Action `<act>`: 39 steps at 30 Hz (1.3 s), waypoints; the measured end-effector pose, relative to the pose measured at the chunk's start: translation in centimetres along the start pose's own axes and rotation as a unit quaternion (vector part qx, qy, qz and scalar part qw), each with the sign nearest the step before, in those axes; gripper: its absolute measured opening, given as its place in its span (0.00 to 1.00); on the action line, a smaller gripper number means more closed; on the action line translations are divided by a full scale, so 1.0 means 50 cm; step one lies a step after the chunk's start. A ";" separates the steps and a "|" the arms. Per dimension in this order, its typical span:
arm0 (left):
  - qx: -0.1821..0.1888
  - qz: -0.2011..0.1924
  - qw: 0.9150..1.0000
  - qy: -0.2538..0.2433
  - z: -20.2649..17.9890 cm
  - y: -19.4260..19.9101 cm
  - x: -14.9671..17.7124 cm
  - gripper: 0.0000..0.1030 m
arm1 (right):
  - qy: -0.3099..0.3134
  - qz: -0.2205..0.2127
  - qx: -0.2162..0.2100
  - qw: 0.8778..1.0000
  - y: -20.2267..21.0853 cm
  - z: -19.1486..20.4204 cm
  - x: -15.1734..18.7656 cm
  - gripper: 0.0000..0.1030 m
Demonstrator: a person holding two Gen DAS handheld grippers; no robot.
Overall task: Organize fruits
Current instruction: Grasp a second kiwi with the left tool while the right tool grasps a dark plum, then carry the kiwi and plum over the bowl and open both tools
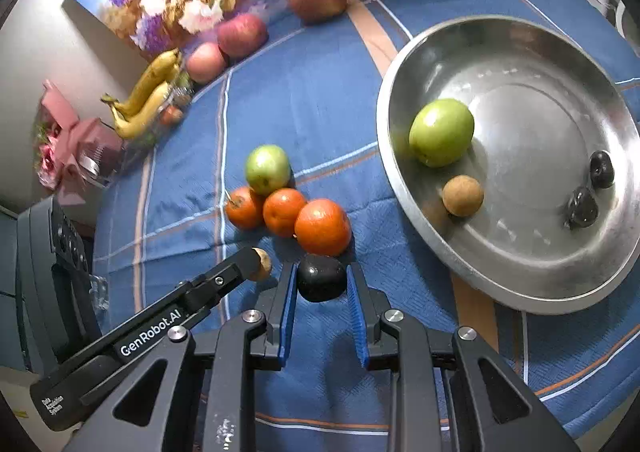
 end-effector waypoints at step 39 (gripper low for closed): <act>0.027 0.003 0.991 -0.134 -0.184 -0.055 0.058 0.25 | -0.095 -0.018 0.121 0.988 0.063 -0.219 0.023 0.26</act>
Point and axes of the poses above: each gripper's, at about its wrist camera, not at the fingertips, and y roughly against the way its jaws point, z to its left, x to its underside, the point moved 2 cm from there along -y, roughly the way its jaws point, and after that the axes turned 15 degrees about y, right-handed, at the moved point
